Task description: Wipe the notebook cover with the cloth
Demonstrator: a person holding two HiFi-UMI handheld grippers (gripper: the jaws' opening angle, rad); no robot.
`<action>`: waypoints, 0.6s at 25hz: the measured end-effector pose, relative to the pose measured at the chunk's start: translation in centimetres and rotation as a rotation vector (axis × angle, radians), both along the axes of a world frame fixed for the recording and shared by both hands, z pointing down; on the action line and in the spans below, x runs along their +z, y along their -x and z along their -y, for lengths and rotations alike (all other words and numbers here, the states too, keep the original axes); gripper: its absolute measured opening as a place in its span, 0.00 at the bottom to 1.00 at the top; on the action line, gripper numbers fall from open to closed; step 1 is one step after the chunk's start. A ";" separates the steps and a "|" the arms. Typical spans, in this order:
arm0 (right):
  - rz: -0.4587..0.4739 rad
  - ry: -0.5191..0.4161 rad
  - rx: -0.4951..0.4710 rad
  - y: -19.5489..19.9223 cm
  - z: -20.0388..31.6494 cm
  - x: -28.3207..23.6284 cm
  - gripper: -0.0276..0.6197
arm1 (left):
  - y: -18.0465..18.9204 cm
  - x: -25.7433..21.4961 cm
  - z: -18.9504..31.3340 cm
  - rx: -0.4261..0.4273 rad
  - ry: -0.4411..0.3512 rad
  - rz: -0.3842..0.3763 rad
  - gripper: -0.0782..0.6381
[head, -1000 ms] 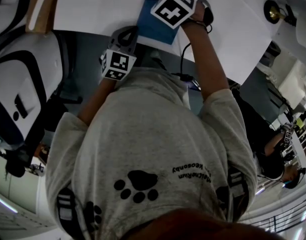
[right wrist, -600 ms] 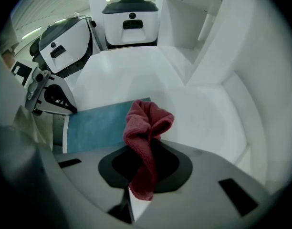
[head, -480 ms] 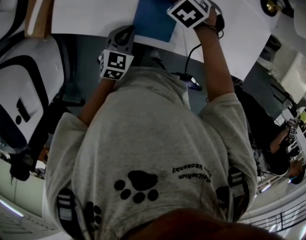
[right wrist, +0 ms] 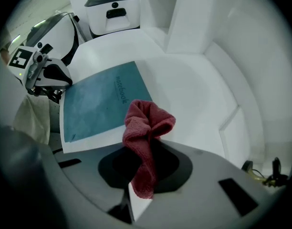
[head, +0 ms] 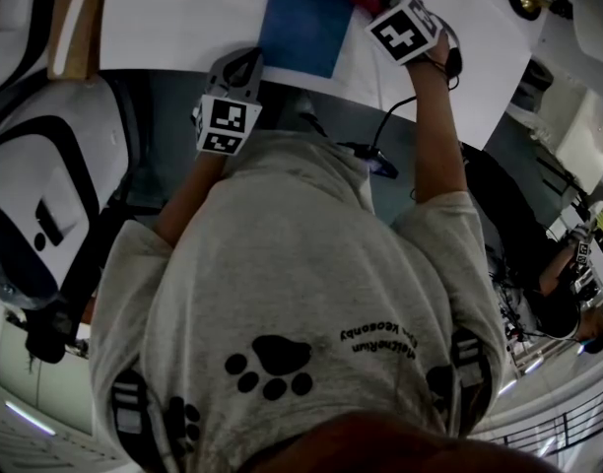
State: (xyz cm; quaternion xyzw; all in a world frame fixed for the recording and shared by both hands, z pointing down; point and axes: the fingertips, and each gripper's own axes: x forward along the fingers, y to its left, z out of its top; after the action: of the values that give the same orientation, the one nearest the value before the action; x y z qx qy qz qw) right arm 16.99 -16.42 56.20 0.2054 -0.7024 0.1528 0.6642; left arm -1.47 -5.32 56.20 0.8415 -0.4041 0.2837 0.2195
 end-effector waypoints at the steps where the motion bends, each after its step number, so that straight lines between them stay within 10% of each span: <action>1: -0.011 -0.004 0.017 -0.6 -0.2 -0.1 0.14 | 0.0 -0.1 0.0 0.000 -0.001 0.000 0.13; 7: 0.031 -0.082 0.100 -1.3 -0.5 -2.8 0.14 | 0.1 -0.1 -0.2 -0.001 -0.001 0.003 0.13; 15: 0.218 -0.214 -0.034 6.9 0.5 -7.0 0.14 | -0.3 0.1 0.0 -0.004 0.001 0.001 0.13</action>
State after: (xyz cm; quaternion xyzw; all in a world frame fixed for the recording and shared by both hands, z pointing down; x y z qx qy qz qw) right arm 10.11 -16.93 49.20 0.2452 -0.7861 0.0869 0.5607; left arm -1.21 -5.31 56.26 0.8405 -0.4055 0.2839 0.2204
